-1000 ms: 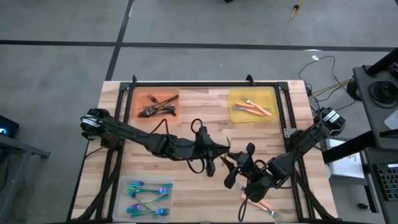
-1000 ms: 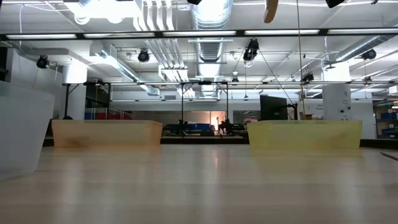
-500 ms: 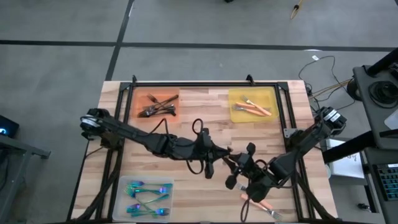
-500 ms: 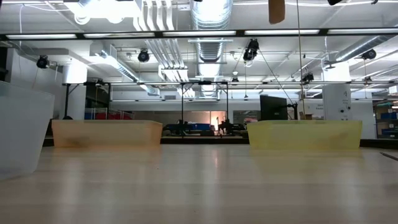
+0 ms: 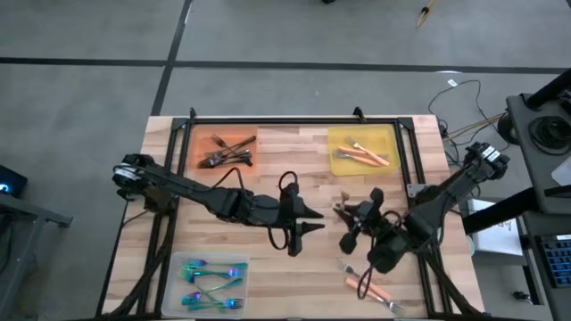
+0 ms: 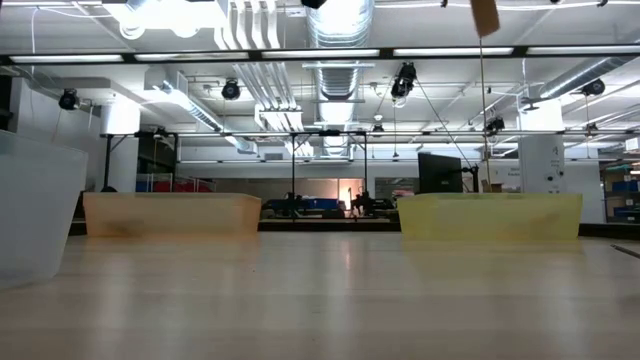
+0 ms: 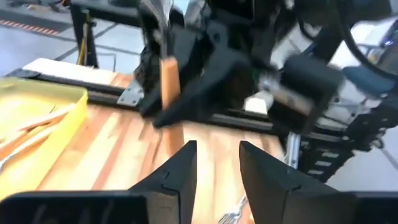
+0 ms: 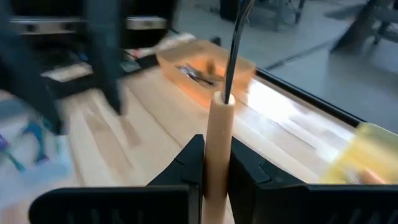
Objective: Sort silverware by color (type)
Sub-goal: Put the orange fork into the yellow bin
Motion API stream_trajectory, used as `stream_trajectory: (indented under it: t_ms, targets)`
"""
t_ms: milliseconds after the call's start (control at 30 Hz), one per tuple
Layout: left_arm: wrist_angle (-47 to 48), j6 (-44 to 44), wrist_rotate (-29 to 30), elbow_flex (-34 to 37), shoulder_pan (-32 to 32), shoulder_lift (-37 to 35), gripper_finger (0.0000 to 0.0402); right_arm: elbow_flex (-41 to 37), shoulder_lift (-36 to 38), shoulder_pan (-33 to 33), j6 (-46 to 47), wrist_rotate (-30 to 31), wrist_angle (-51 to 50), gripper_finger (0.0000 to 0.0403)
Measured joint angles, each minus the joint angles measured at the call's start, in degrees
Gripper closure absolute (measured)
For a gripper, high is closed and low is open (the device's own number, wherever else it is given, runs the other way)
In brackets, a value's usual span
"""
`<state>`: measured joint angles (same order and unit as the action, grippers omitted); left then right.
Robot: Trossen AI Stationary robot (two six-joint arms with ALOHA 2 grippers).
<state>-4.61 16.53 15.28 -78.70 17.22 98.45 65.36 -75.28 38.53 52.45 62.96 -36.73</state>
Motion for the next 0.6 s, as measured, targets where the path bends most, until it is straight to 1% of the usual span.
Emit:
stream_trajectory:
  t_ms: [100, 200, 333, 467, 600]
  targets:
    - [3.46, 1.2, 0.02, 0.02, 0.04, -0.02, 0.0295, 0.0, 2.82, -1.84, 4.1, -2.78, -8.95, 0.0374]
    - [7.26, 2.25, -0.45, 0.02, 0.26, -0.02, 0.0295, 0.0, 4.95, -4.99, 7.51, -6.04, -17.87, 0.0374]
    - [10.85, 4.77, -1.92, 0.05, 0.67, -0.02, 0.0298, 0.0, 6.51, -11.88, 8.23, -8.99, -27.67, 0.0374]
    - [12.92, 4.48, -2.46, 0.07, 1.35, -0.02, 0.0299, -0.01, 7.12, -21.56, 3.48, -14.27, -34.19, 0.0374]
    - [16.35, 3.54, -2.56, 0.07, 1.63, -0.02, 0.0299, -0.55, 7.01, -31.3, -7.55, -17.42, -34.79, 0.0374]
